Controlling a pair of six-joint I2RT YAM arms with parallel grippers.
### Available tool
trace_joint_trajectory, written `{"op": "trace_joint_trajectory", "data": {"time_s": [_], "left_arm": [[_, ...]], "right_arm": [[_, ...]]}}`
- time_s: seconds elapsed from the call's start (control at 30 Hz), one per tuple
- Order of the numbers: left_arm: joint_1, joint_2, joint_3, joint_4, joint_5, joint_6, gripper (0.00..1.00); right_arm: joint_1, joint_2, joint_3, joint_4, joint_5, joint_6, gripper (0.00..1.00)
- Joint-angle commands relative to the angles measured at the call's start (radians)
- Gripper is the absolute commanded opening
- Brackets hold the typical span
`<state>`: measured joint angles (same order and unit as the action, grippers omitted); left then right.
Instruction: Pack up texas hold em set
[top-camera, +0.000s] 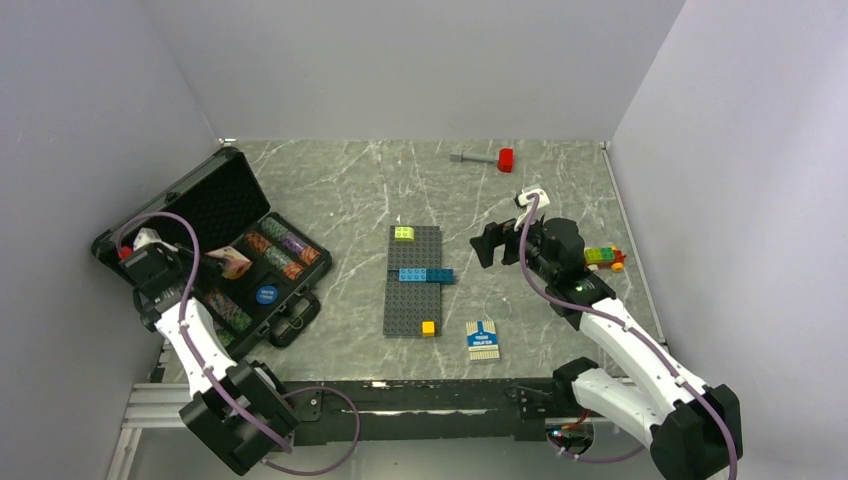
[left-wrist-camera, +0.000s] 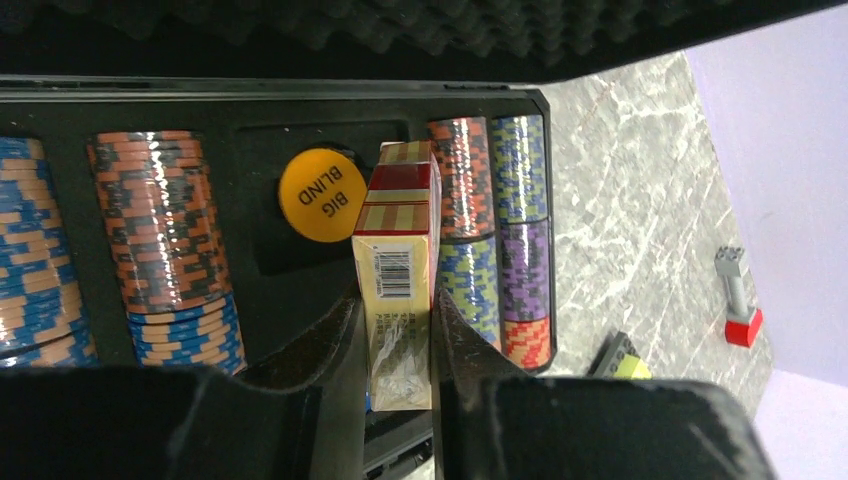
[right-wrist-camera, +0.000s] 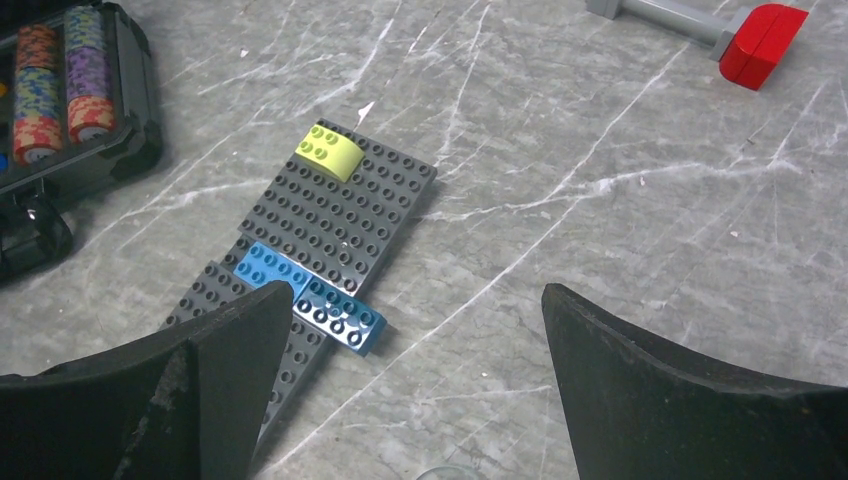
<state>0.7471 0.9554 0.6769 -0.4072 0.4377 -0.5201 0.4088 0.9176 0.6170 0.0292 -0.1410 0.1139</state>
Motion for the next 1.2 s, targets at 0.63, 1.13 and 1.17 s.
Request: {"op": "trace_joint_trajectory", "data": {"time_s": [0.63, 1.13, 1.17], "left_arm": [[0.037, 0.087, -0.08, 0.289, 0.083, -0.096, 0.0], [0.04, 0.17, -0.053, 0.137, 0.048, -0.034, 0.05], [0.04, 0.176, -0.045, 0.122, 0.039, -0.026, 0.11]], "right_arm": [[-0.004, -0.027, -0.014, 0.057, -0.028, 0.006, 1.0], [-0.004, -0.029, -0.014, 0.057, -0.028, 0.003, 1.0], [-0.004, -0.028, -0.016, 0.057, -0.029, 0.003, 1.0]]}}
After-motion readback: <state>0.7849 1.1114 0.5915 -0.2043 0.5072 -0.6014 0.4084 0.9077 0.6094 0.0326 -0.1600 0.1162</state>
